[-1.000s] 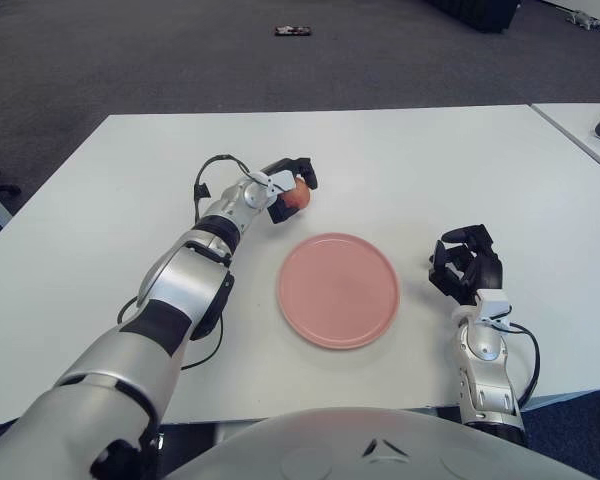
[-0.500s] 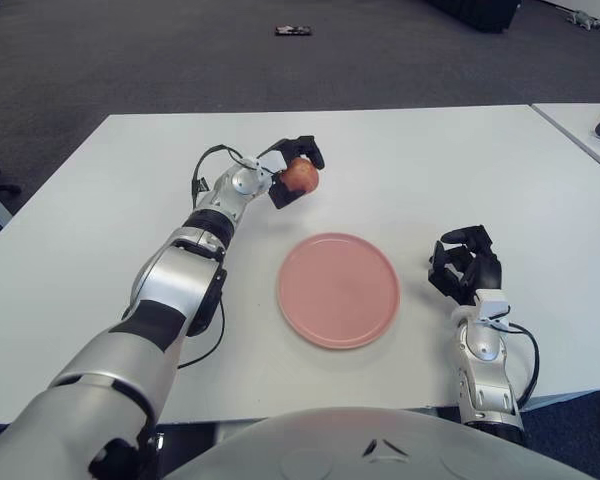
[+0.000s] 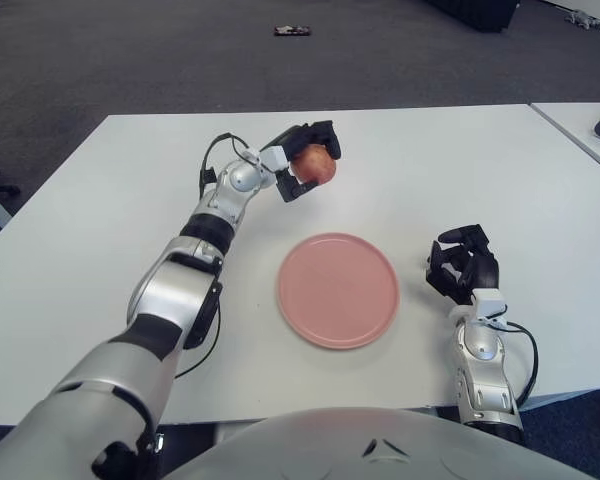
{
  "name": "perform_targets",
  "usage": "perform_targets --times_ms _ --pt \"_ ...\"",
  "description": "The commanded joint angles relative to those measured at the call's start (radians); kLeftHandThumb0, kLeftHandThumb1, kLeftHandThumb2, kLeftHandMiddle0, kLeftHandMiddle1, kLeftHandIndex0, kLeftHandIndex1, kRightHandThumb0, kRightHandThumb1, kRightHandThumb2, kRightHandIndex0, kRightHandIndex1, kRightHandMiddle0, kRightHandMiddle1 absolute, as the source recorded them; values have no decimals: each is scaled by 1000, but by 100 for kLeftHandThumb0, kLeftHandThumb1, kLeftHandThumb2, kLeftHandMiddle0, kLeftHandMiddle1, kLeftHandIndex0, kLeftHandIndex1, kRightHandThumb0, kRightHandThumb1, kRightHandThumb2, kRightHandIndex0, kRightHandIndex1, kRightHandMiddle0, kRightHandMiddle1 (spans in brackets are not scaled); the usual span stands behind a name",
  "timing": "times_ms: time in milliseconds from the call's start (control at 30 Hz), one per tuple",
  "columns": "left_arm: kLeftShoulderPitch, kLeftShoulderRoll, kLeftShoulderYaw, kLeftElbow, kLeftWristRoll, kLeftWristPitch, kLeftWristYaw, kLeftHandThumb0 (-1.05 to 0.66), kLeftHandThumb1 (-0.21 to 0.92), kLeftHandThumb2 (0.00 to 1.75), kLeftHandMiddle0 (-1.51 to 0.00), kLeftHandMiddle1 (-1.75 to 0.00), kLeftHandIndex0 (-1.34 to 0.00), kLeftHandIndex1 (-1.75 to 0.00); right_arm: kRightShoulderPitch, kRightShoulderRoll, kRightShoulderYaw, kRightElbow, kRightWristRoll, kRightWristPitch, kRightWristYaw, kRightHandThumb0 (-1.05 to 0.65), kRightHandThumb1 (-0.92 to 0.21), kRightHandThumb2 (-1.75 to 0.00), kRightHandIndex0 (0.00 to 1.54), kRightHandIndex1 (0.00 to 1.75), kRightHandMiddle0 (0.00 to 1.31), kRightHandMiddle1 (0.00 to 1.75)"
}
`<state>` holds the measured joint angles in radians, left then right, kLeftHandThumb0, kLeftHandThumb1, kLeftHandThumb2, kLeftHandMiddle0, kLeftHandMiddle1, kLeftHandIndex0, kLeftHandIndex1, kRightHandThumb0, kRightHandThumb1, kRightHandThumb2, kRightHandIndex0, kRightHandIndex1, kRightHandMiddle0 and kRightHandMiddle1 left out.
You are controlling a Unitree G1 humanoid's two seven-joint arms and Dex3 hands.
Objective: Put the apple into the plate.
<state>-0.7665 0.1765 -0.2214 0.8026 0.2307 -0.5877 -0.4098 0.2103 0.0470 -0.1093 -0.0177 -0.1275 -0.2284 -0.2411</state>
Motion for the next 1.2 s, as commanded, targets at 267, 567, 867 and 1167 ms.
perform_targets --times_ms 267,567,867,1167 --pt "247 76 -115 -455 -92 19 -264 0 -11 175 -97 -160 -70 -175 -15 4 -1 -16 20 26 11 -39 -65 -90 52 159 36 175" --pt "284 124 -162 -515 -146 -52 -388 0 -11 175 -98 -159 -71 -175 -9 14 0 -38 29 50 9 -39 -65 -90 54 157 36 175" --pt "343 131 -257 -445 -100 -169 -426 0 -11 175 -97 -160 -70 -175 -9 11 -5 -37 35 50 12 -39 -64 -92 56 158 37 175" --pt "361 155 -325 -445 -19 -228 -428 0 -10 175 -96 -162 -70 -175 -10 4 -2 -18 20 18 5 -39 -64 -92 55 161 37 175"
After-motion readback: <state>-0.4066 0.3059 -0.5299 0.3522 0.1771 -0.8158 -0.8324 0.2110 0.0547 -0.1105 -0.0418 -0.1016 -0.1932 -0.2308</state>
